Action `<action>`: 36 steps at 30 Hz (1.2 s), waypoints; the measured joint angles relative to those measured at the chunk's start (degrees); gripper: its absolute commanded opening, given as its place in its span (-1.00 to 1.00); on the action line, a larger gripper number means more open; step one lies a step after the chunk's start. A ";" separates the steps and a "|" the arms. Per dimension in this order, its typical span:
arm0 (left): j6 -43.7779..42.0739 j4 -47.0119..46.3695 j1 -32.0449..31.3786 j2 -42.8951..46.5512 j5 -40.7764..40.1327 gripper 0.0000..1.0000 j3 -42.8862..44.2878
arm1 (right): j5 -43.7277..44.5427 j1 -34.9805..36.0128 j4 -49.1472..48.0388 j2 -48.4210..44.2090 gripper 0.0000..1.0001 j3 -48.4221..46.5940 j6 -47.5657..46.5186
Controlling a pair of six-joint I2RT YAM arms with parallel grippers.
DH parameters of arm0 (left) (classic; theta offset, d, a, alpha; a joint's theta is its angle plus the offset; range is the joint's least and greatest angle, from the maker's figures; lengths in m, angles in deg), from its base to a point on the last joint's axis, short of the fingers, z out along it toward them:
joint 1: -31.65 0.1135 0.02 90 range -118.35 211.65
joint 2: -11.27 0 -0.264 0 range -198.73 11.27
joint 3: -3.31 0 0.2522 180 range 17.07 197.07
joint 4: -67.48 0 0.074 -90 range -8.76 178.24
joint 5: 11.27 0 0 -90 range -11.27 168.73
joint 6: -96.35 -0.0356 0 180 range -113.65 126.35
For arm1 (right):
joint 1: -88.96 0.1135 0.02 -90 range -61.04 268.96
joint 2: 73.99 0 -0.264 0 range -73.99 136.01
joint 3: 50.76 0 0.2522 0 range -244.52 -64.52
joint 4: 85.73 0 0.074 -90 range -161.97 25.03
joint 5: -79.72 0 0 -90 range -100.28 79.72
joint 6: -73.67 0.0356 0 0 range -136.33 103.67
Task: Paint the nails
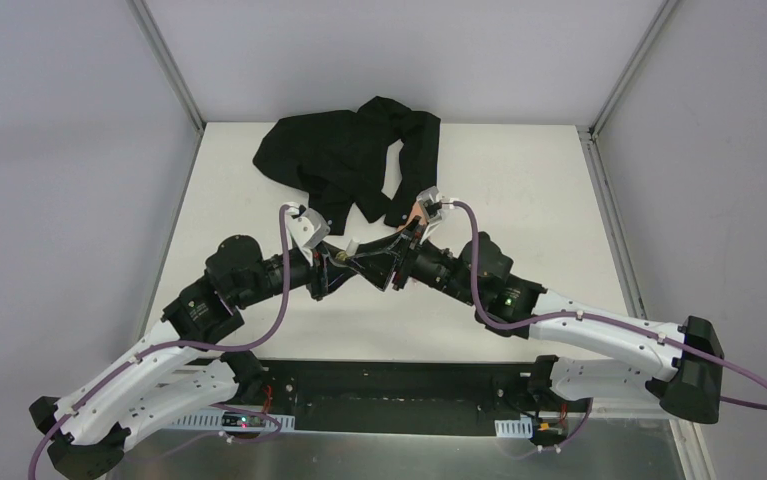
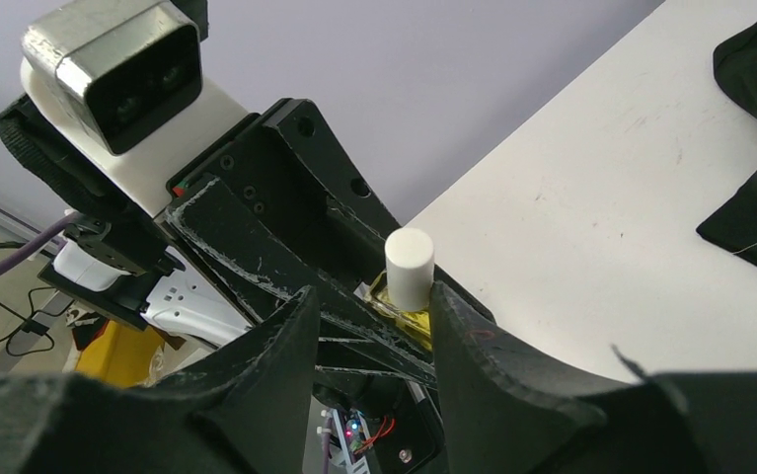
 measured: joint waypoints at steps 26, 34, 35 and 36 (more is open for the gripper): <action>0.11 -0.50 -0.04 -2.38 4.48 -1.00 0.00 | 2.82 0.04 0.48 1.14 -1.00 -0.02 -2.01; 0.09 -0.48 -0.02 -2.75 4.74 -1.00 0.00 | 3.58 0.17 1.42 0.87 -1.00 -0.02 -2.60; 0.09 -0.55 -0.02 -2.93 5.20 -1.00 0.00 | 3.30 0.17 1.68 0.63 -1.00 -0.02 -2.89; 0.07 -0.59 -0.02 -2.99 5.77 -1.00 0.00 | 2.86 0.17 1.86 0.37 -1.00 -0.02 -3.19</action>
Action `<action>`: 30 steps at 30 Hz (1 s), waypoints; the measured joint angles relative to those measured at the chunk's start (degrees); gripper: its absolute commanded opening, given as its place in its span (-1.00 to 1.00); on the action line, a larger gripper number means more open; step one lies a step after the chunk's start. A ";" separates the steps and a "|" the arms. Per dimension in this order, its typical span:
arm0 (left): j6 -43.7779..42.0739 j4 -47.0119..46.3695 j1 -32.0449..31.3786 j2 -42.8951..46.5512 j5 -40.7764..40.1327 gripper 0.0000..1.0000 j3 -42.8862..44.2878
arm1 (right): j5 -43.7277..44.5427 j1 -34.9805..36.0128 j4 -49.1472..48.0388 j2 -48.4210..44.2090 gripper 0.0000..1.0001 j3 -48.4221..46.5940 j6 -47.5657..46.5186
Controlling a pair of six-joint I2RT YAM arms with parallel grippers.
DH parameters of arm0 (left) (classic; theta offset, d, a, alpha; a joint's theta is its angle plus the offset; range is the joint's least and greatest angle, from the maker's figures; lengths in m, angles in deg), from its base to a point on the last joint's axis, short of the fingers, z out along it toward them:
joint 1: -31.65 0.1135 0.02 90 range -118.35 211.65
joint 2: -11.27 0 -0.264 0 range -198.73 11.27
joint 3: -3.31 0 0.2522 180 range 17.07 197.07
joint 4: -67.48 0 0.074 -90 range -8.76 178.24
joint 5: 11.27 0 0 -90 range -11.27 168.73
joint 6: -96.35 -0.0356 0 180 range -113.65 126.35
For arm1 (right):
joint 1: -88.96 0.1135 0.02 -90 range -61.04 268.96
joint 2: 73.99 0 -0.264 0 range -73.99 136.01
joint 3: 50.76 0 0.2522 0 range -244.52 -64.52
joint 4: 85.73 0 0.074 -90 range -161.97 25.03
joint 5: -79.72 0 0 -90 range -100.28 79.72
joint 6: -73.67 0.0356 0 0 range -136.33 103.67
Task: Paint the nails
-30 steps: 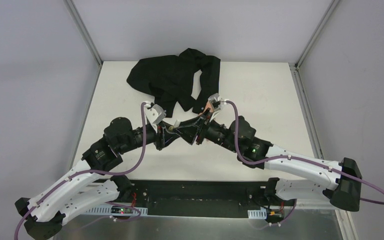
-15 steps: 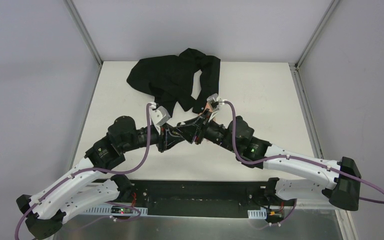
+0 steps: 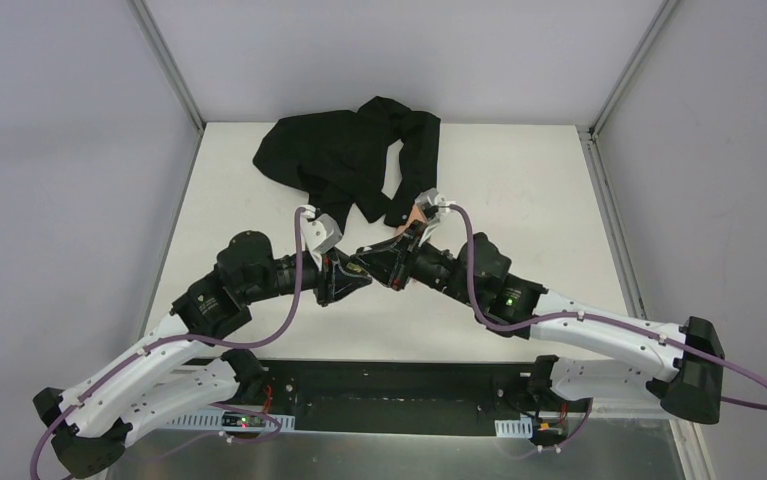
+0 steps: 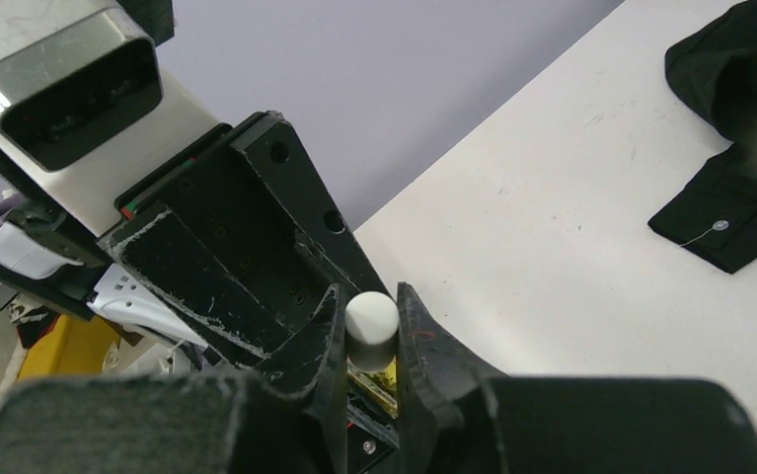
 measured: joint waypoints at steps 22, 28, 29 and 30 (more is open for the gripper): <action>-0.02 -0.09 0.02 -3.50 14.73 -1.00 1.03 | -15.34 0.92 1.38 -10.38 -1.00 1.33 -5.86; -0.02 0.13 0.02 -3.37 14.29 -1.00 1.03 | -15.32 0.92 1.09 -10.69 -1.00 1.40 -5.77; -0.02 0.13 0.02 -3.37 14.25 -1.00 1.03 | -15.26 0.92 0.96 -10.80 -1.00 1.51 -5.75; -0.02 0.13 0.04 -3.37 14.08 -1.00 1.03 | -15.13 0.92 0.83 -10.97 -1.00 1.73 -5.73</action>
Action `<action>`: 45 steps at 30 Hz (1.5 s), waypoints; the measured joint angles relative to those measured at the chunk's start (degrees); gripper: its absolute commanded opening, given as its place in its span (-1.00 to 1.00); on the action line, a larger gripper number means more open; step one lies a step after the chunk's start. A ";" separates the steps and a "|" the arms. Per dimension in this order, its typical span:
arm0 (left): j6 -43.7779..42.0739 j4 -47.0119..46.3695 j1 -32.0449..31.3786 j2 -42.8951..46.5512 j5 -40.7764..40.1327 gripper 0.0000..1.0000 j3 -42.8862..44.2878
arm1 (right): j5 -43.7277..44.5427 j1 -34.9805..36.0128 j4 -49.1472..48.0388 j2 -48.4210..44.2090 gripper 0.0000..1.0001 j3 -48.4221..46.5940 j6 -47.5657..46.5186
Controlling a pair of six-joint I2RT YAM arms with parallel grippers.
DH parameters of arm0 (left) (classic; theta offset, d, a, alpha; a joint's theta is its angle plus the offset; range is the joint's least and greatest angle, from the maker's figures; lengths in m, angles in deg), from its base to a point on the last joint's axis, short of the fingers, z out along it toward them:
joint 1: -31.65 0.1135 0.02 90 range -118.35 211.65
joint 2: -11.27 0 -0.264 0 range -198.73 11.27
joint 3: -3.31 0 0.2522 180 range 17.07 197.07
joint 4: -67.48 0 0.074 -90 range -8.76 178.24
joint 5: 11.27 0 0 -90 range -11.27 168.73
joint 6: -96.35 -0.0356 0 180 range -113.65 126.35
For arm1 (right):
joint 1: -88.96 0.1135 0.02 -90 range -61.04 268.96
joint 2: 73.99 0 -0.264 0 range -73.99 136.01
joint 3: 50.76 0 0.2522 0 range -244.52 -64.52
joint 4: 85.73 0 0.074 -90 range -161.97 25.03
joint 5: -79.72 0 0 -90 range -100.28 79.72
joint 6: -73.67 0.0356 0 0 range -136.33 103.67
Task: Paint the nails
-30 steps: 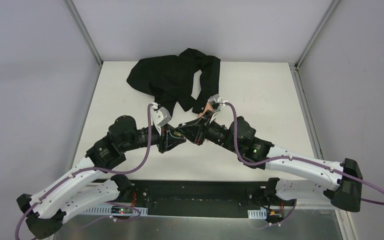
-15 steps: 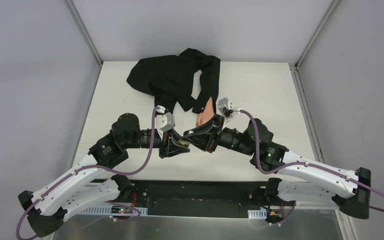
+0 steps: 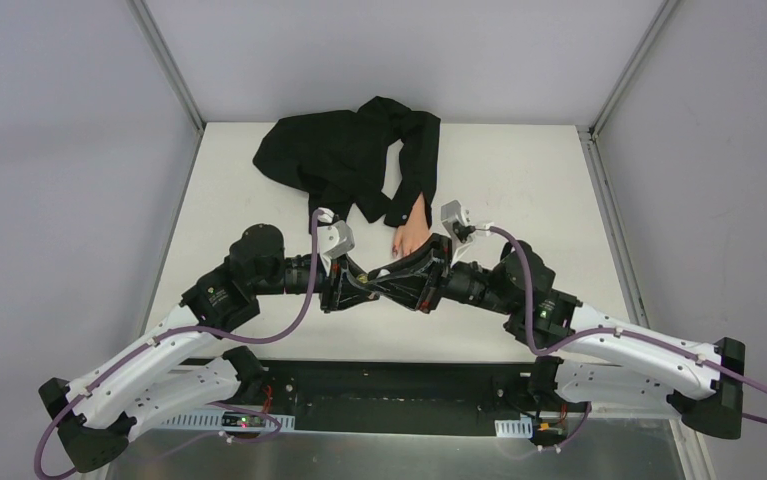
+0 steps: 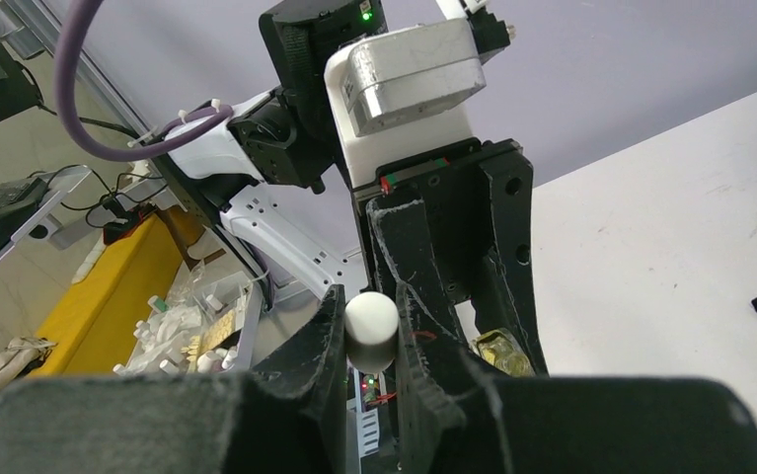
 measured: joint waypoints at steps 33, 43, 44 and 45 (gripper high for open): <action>2.19 4.44 8.24 3.23 -28.96 -1.00 0.02 | 30.84 -13.38 12.11 5.88 -1.00 4.13 4.66; 2.58 5.35 9.79 3.28 -36.61 -1.00 0.04 | 32.17 -14.19 11.50 19.71 -1.00 2.95 4.09; 2.69 5.57 10.25 3.34 -36.92 -1.00 0.04 | 32.68 -14.19 11.41 21.31 -1.00 2.32 4.04; 2.73 5.79 10.67 3.43 -37.09 -1.00 0.04 | 33.09 -14.19 11.06 22.84 -1.00 1.81 3.98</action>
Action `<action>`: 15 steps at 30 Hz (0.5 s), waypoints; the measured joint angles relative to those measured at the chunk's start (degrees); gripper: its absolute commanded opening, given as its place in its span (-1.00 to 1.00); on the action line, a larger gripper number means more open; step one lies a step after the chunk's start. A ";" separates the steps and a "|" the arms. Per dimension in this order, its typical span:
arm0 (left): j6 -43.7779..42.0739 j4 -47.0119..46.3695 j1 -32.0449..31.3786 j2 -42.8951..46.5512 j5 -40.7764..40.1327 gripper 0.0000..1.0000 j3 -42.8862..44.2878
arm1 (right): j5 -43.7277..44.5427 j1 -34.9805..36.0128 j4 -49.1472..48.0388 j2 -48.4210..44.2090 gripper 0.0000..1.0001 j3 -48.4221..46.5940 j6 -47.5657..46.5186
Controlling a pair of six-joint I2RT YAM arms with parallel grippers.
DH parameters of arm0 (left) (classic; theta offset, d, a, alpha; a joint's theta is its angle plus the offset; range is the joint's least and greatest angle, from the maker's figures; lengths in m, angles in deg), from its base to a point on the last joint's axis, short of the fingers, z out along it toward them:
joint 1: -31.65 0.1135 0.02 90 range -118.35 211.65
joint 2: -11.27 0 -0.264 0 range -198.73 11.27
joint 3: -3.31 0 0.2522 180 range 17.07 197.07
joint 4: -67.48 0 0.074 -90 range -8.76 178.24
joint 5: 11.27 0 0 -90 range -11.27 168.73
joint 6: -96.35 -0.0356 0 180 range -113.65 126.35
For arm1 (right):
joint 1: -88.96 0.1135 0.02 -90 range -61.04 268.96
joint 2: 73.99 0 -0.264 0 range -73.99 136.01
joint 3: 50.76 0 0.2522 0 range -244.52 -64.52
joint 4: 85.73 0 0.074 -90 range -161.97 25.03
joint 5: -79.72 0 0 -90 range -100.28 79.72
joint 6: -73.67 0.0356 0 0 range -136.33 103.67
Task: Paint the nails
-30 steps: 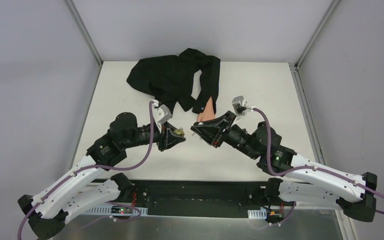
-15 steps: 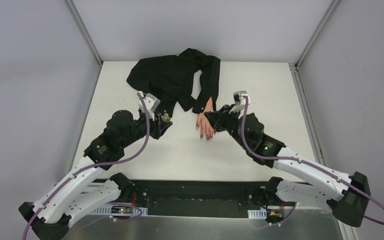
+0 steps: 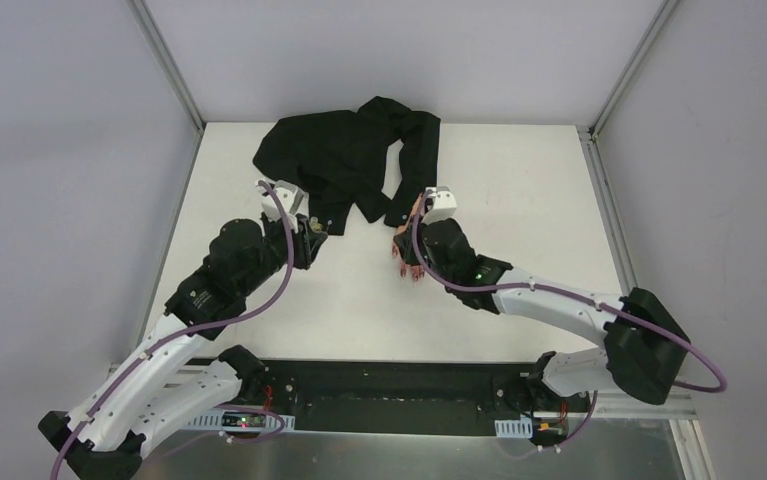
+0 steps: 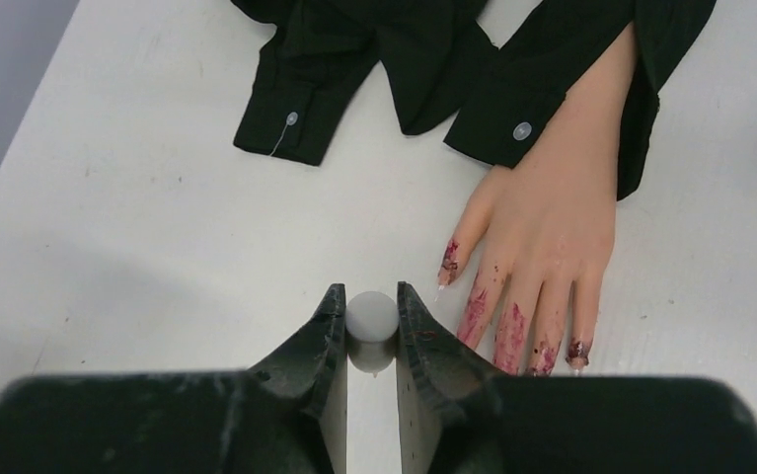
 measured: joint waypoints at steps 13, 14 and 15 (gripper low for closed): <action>-1.09 2.08 0.52 0.31 -2.86 -1.00 0.57 | 4.92 -1.60 -4.90 15.50 -1.00 -5.97 -1.92; -1.09 2.08 0.52 0.07 -2.64 -1.00 0.68 | 5.18 -1.62 -5.29 16.17 -1.00 -6.25 -2.14; -1.09 2.08 0.52 -0.37 -2.58 -1.00 0.79 | 5.31 -1.66 -5.60 16.81 -1.00 -6.54 -2.27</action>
